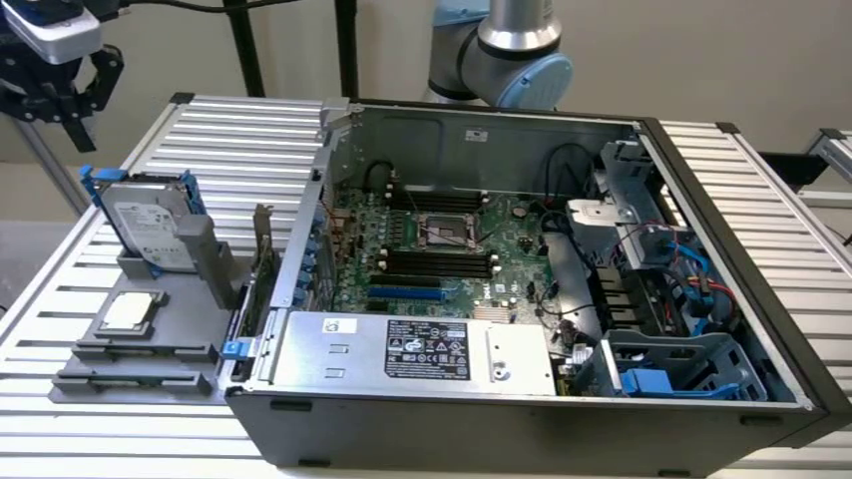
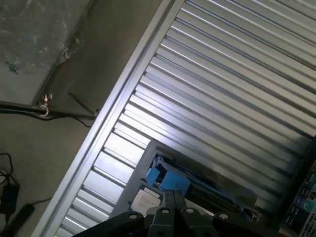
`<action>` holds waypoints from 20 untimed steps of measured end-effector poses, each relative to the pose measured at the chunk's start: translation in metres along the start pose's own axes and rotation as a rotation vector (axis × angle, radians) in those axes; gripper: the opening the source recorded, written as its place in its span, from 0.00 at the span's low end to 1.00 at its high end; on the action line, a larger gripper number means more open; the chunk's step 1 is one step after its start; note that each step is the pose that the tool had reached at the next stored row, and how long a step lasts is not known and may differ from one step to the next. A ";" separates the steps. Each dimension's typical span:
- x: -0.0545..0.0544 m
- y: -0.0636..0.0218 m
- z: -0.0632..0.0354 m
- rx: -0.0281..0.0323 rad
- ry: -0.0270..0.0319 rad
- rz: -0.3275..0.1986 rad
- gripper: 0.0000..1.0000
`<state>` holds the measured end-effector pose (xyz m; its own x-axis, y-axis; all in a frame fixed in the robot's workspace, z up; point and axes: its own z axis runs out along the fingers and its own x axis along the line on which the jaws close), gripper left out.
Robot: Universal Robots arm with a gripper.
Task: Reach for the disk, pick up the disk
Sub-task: 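Pick up the disk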
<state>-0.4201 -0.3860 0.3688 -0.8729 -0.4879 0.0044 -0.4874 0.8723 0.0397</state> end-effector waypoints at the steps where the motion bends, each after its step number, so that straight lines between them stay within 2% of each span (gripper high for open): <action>1: 0.000 0.0000 -0.0001 0.0001 0.0009 -0.019 0.11; 20: 0.000 0.0000 0.0000 0.0016 0.0145 -0.364 0.11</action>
<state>-0.4202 -0.3860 0.3688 -0.6420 -0.7667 0.0045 -0.7660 0.6416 0.0397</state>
